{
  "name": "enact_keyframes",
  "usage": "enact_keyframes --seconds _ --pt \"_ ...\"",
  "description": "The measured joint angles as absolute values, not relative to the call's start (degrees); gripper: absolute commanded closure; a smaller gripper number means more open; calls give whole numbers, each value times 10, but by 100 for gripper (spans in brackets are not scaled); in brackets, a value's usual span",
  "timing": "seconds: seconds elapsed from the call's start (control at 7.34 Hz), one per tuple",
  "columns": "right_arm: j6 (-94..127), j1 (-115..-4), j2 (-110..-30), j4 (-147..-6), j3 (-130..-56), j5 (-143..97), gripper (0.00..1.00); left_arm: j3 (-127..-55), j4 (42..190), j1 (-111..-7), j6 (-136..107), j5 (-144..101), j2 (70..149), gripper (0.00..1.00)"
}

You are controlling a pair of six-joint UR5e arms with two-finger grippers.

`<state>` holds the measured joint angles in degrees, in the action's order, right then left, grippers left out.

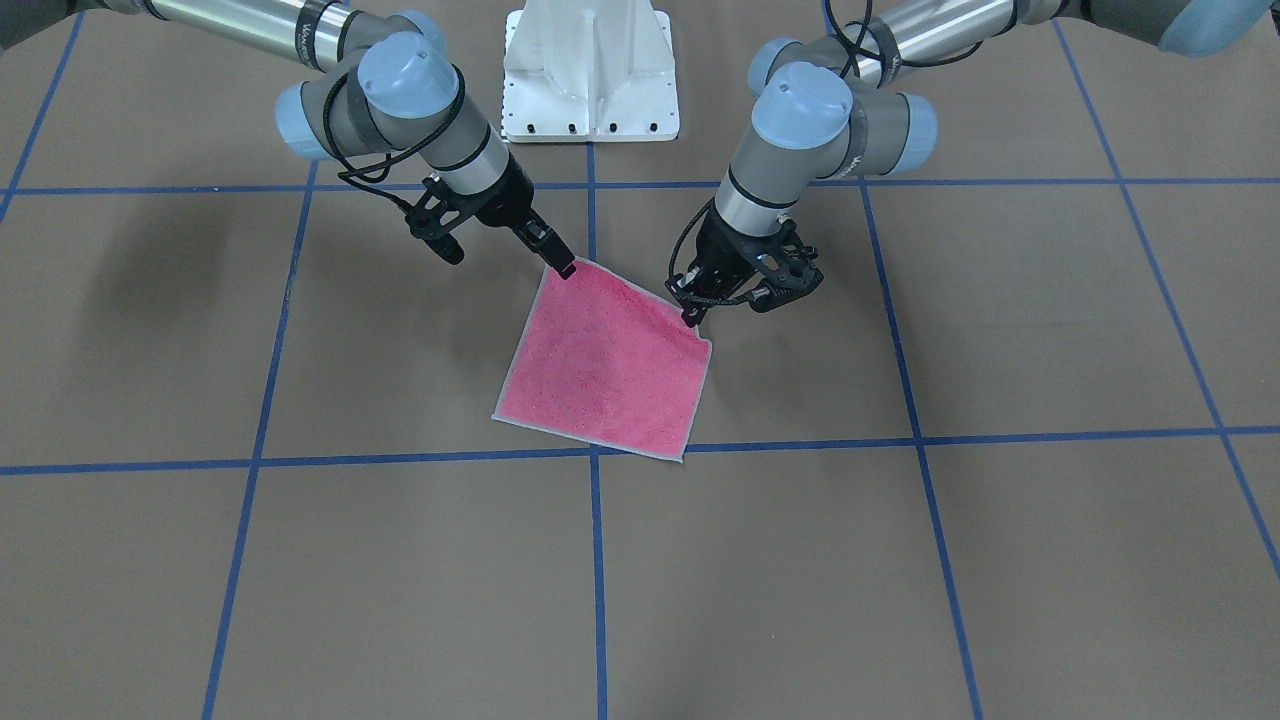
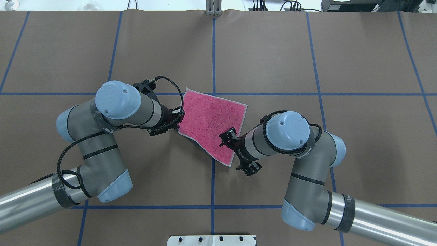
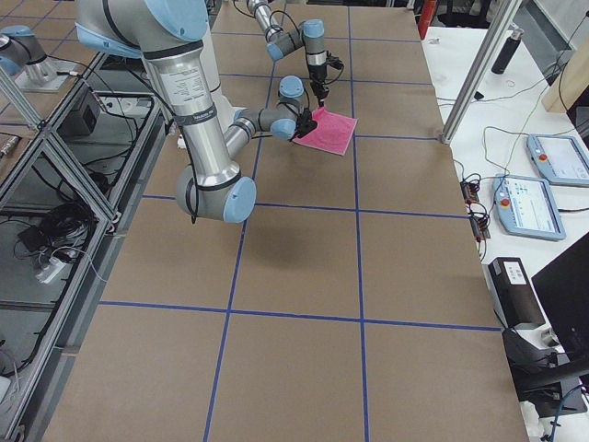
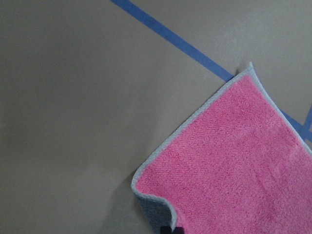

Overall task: Fold towel twice with both arms
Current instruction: 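Grasp the towel corner with the right gripper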

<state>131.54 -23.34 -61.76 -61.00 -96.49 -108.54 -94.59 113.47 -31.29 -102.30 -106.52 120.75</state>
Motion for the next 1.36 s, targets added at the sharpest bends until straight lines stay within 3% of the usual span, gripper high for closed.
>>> enact_keyframes --seconds 0.41,0.68,0.82,1.09,1.36 --pt "1322 -209 -615 -610 -963 -1060 4 -946 1134 -313 -1023 -1066 1207 100" --pt "1322 -204 -617 -610 -962 -1057 9 -946 1133 -313 -1024 -1065 1207 100" --pt "1322 -201 -619 -610 -962 -1053 22 -946 1133 -313 -1024 -1065 1208 100" --pt "1327 -198 -619 -610 -960 -1040 59 -945 1133 -313 -1024 -1065 1208 100" --pt "1343 -197 -620 -610 -959 -1030 83 -945 1133 -313 -1024 -1065 1208 100"
